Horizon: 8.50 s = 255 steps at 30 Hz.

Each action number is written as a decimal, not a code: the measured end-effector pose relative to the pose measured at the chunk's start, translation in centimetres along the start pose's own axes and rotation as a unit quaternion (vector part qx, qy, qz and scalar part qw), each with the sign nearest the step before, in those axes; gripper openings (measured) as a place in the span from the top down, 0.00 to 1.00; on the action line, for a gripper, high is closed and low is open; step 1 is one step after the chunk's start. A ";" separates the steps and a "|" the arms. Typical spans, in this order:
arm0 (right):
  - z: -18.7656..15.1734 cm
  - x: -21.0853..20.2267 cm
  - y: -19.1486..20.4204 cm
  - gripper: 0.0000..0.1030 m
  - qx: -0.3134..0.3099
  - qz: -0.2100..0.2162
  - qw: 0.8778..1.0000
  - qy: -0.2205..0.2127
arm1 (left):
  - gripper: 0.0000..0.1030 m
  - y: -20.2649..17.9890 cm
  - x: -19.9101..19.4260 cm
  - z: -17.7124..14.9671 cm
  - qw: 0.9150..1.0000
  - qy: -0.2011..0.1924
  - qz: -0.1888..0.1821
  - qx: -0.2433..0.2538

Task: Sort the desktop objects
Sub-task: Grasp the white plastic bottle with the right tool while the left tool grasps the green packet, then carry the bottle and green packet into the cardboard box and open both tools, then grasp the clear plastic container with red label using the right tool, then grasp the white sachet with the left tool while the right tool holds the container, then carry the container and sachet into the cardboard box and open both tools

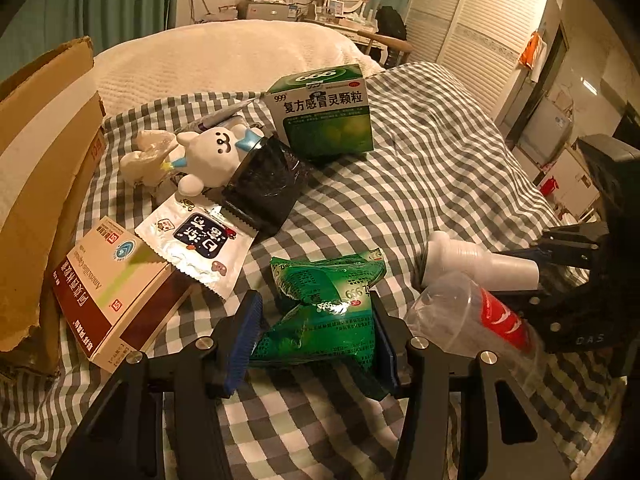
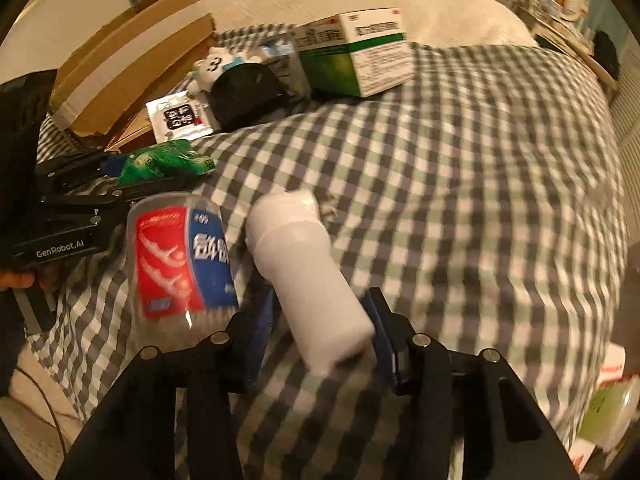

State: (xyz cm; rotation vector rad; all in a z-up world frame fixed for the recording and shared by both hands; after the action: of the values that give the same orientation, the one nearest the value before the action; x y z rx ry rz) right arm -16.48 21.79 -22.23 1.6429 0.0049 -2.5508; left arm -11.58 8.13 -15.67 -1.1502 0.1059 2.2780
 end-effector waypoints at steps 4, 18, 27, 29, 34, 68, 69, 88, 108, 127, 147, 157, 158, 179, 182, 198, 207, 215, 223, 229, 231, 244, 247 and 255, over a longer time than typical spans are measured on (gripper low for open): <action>0.6 0.4 0.3 0.54 0.005 0.015 1.000 -0.006 | 0.49 0.1 -0.1 0.0 1.000 -0.001 0.001 -0.003; 1.4 -3.2 -0.7 0.70 0.044 -0.043 0.995 -0.076 | 0.49 0.6 -1.9 1.0 0.999 -0.031 0.001 -0.022; 2.4 -3.8 -0.9 0.99 0.050 -0.043 0.994 -0.081 | 0.49 1.2 -2.7 1.4 0.999 -0.035 0.000 -0.035; 2.2 -3.0 -0.9 0.99 0.064 -0.025 0.995 -0.073 | 0.50 1.2 -2.5 1.3 0.999 -0.032 0.001 -0.034; 3.1 -1.8 -1.3 0.56 0.087 -0.019 0.993 -0.077 | 0.50 1.4 -2.2 1.2 0.999 -0.028 0.002 -0.034; 12.0 -11.2 6.0 0.58 0.048 0.078 0.977 -0.194 | 0.49 6.0 -15.2 9.3 0.980 -0.175 0.054 -0.075; 12.9 -11.6 6.9 0.58 0.039 0.086 0.976 -0.198 | 0.49 7.0 -16.1 9.8 0.978 -0.183 0.062 -0.083; 26.7 -6.8 25.3 0.58 -0.052 0.197 0.960 -0.191 | 0.49 26.5 -17.3 6.5 0.937 -0.185 0.198 -0.218; 24.6 -11.5 18.3 0.35 0.007 0.145 0.957 -0.250 | 0.08 23.5 -18.7 6.2 0.935 -0.201 0.216 -0.197; 2.9 -4.8 4.6 0.35 0.004 0.003 0.995 -0.102 | 0.05 3.7 -7.2 2.7 0.979 -0.115 0.144 -0.084; 1.6 -1.7 4.5 0.37 0.036 0.046 0.995 -0.081 | 0.05 5.0 -2.2 2.3 0.983 -0.057 0.144 -0.094; 5.2 -1.6 2.0 0.36 0.049 0.046 0.992 -0.104 | 0.05 6.3 2.1 3.8 0.986 -0.006 0.143 -0.084; 5.4 -1.5 1.8 0.36 0.052 0.046 0.992 -0.106 | 0.06 6.2 2.3 4.0 0.987 -0.005 0.136 -0.080; 4.2 0.0 0.8 0.36 0.099 0.065 0.989 -0.085 | 0.83 4.1 0.5 3.6 0.995 -0.048 0.063 -0.055; 4.4 0.0 0.7 0.36 0.099 0.066 0.989 -0.085 | 0.81 4.2 1.7 3.3 0.996 -0.024 0.056 -0.062; 4.0 -1.1 0.4 0.37 0.099 0.045 0.989 -0.098 | 0.96 3.1 0.1 3.3 0.996 -0.055 0.043 -0.051; 3.5 -2.4 1.0 0.37 0.103 0.038 0.988 -0.109 | 0.96 2.2 -2.3 4.0 0.995 -0.079 0.053 -0.031; 6.1 -5.5 2.9 0.37 0.084 0.030 0.986 -0.139 | 0.96 3.9 -6.4 5.9 0.988 -0.122 0.087 -0.037; 11.9 -8.8 7.7 0.37 0.038 0.058 0.982 -0.178 | 0.96 7.8 -15.0 9.2 0.966 -0.220 0.116 -0.069; 18.4 -10.2 14.6 0.37 -0.020 0.106 0.972 -0.208 | 0.96 14.8 -19.8 8.8 0.943 -0.251 0.181 -0.126; 20.1 -10.1 16.8 0.37 -0.032 0.118 0.970 -0.212 | 0.96 18.0 -20.5 7.9 0.934 -0.250 0.208 -0.149; 28.0 -4.7 26.2 0.36 -0.032 0.174 0.963 -0.201 | 0.91 24.6 -18.9 4.5 0.927 -0.216 0.235 -0.197; 28.0 -5.2 25.4 0.34 -0.006 0.180 0.961 -0.212 | 0.48 24.3 -18.4 4.5 0.929 -0.207 0.244 -0.188; 24.3 -10.1 17.0 0.27 0.043 0.126 0.957 -0.258 | 0.21 22.0 -19.2 5.4 0.928 -0.227 0.241 -0.173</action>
State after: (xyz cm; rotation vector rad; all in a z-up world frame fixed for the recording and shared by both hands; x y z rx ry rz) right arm -32.87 4.33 -1.99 0.8799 -0.3379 -2.7121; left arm -18.25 -17.24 -1.69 -0.7743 -0.2287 3.0405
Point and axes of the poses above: each gripper's, at about its wrist camera, not at the fingertips, and x roughly the way its jaws point, y to its left, z to its top, the point moved 8 cm from there along x, roughly the way its jaws point, and after that the axes turned 2 degrees about -y, right-handed, at the moved point
